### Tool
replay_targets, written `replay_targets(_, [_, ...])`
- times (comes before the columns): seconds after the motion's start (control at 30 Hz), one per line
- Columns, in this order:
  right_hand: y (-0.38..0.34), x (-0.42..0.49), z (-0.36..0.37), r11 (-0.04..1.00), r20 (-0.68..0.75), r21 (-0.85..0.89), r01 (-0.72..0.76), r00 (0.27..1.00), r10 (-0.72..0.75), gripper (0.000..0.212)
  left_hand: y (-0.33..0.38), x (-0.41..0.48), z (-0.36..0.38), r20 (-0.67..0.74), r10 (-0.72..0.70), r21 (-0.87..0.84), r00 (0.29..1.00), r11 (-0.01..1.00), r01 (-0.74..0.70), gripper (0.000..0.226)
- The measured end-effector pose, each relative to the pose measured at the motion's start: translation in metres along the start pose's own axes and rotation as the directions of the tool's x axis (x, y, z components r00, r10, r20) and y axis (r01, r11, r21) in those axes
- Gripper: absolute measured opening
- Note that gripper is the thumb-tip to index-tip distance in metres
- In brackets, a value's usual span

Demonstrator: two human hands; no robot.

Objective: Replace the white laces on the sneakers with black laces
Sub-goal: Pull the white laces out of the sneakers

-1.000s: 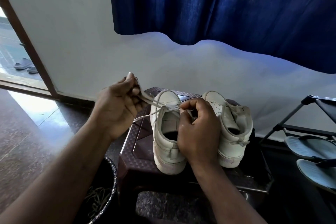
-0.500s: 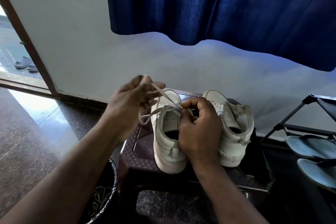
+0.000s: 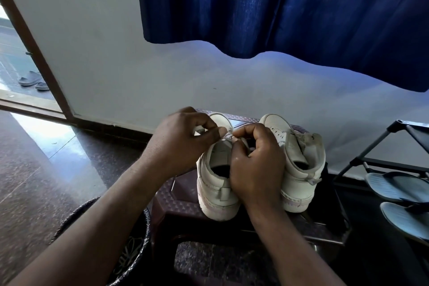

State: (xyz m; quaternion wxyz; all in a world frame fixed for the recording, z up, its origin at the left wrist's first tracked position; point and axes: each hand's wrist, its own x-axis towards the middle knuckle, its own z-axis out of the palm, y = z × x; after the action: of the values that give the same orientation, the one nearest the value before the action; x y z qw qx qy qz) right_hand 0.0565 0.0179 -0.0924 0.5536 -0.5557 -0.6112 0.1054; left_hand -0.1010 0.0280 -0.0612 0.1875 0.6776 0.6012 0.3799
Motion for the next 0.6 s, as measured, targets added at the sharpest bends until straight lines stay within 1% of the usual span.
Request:
replay_targets(0.03, [0.000, 0.000, 0.000, 1.000, -0.001, 0.002, -0.001, 1.000, 0.001, 0.016, -0.001, 0.001, 0.001, -0.004, 0.002, -0.005, 1.000, 1.000, -0.002, 0.022])
replay_targets(0.13, [0.000, 0.000, 0.000, 1.000, -0.008, 0.003, -0.002, 1.000, 0.002, 0.012, 0.004, -0.004, 0.004, 0.062, 0.023, 0.009, 0.998, 1.000, -0.023, 0.018])
replay_targets(0.17, [0.000, 0.000, 0.000, 1.000, -0.012, 0.002, 0.003, 1.000, -0.003, 0.012, 0.003, -0.004, 0.007, 0.054, 0.048, 0.045, 0.997, 0.998, -0.050, 0.015])
replay_targets(0.23, [0.000, -0.001, 0.001, 1.000, -0.014, 0.002, 0.007, 1.000, -0.007, 0.015, 0.003, -0.004, 0.011, 0.014, 0.099, 0.079, 0.995, 0.992, -0.100, 0.002])
replay_targets(0.27, [0.000, -0.001, 0.001, 1.000, -0.011, 0.003, 0.007, 1.000, -0.007, 0.016, 0.005, -0.004, 0.013, -0.010, 0.102, 0.054, 0.995, 0.993, -0.102, 0.008])
replay_targets(0.3, [0.000, -0.001, 0.000, 1.000, -0.008, 0.005, 0.007, 1.000, -0.007, 0.016, 0.005, -0.003, 0.015, -0.034, 0.058, -0.075, 0.998, 0.995, -0.061, 0.012])
replay_targets(0.33, [0.001, -0.001, 0.000, 1.000, -0.008, 0.005, 0.009, 1.000, -0.009, 0.017, 0.009, -0.002, 0.014, -0.045, -0.033, -0.320, 0.998, 0.947, 0.017, 0.012])
replay_targets(0.37, [0.001, 0.000, 0.000, 1.000, -0.009, 0.004, 0.011, 1.000, -0.011, 0.017, 0.015, -0.001, 0.010, -0.025, -0.154, -0.604, 0.988, 0.790, 0.108, 0.014])
replay_targets(0.4, [0.001, 0.000, 0.000, 1.000, -0.010, 0.001, 0.012, 1.000, -0.012, 0.017, 0.020, 0.000, 0.004, 0.040, -0.263, -0.814, 0.964, 0.551, 0.184, 0.019])
replay_targets(0.43, [0.001, 0.000, 0.000, 1.000, -0.009, -0.001, 0.010, 1.000, -0.010, 0.016, 0.023, 0.000, -0.002, 0.092, -0.330, -0.909, 0.939, 0.358, 0.214, 0.023])
replay_targets(0.47, [0.001, 0.000, 0.000, 1.000, -0.007, 0.001, 0.009, 1.000, -0.009, 0.015, 0.020, 0.002, -0.008, 0.091, -0.365, -0.928, 0.926, 0.306, 0.212, 0.026])
replay_targets(0.5, [0.001, -0.001, 0.000, 1.000, -0.005, 0.003, 0.008, 1.000, -0.008, 0.014, 0.015, 0.004, -0.011, 0.057, -0.379, -0.910, 0.924, 0.361, 0.204, 0.028])
replay_targets(0.57, [0.001, -0.001, 0.001, 1.000, -0.005, 0.006, 0.010, 1.000, -0.010, 0.013, 0.002, 0.007, -0.012, -0.031, -0.333, -0.780, 0.942, 0.597, 0.185, 0.023])
replay_targets(0.6, [0.001, -0.001, 0.001, 1.000, -0.007, 0.004, 0.010, 1.000, -0.010, 0.014, 0.000, 0.005, -0.012, -0.040, -0.282, -0.682, 0.959, 0.709, 0.180, 0.017])
